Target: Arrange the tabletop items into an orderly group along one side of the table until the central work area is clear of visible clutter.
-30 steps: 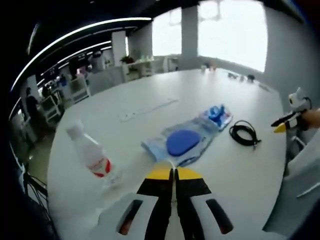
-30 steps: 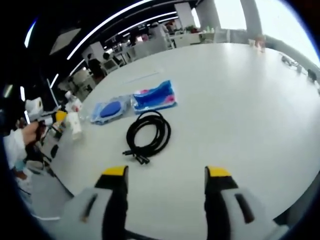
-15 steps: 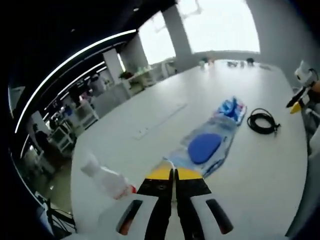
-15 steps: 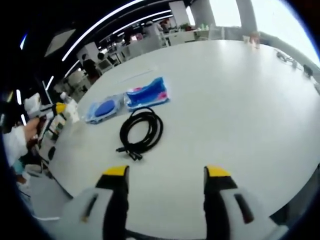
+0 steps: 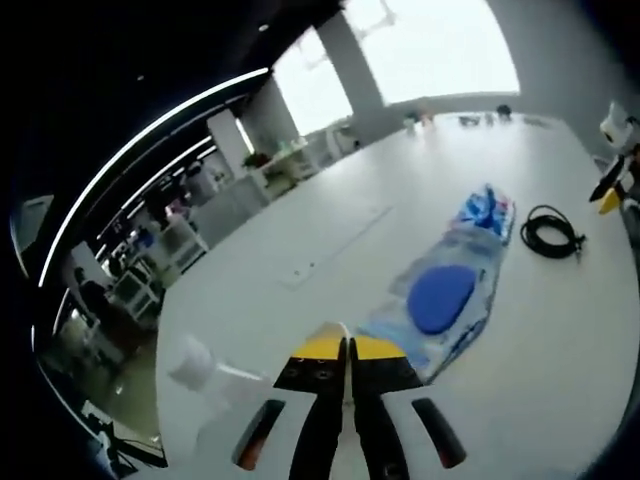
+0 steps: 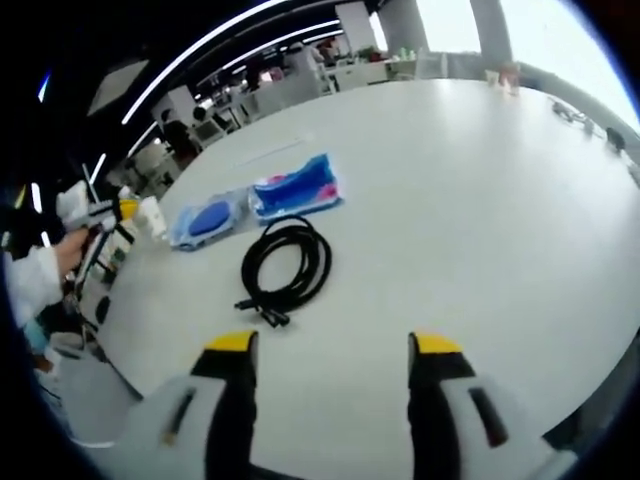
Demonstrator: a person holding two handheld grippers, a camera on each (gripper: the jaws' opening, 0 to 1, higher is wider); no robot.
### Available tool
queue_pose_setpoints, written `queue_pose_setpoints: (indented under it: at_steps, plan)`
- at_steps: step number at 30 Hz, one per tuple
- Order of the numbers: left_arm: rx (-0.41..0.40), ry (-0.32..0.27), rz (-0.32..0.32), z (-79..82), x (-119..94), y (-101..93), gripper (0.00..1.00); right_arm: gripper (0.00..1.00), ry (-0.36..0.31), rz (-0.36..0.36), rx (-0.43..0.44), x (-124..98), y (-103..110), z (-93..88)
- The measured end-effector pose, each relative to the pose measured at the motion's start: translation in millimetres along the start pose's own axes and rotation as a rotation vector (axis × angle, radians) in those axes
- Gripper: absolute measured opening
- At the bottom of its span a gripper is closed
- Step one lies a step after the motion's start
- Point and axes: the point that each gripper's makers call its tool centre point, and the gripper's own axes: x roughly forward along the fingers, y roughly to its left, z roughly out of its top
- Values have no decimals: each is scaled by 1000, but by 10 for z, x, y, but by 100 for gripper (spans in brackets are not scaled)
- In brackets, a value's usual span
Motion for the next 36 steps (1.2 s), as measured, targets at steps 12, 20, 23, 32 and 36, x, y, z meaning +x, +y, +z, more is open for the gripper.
queue_pose_setpoints:
  at_steps: [12,20,23,32,36]
  plan:
    - [57,12,46,-5,178,114,0,58,9,-6,13,17,-13,-12]
    - [224,46,74,-23,237,114,0,57,13,-18,38,22,-59,-42]
    - [310,56,58,-38,278,51,0,57,22,-18,41,45,-57,-75]
    - [275,41,60,-92,370,-2,0,56,32,-10,38,72,-15,-69]
    - [242,26,67,-99,367,-1,0,56,26,-5,51,95,0,-37]
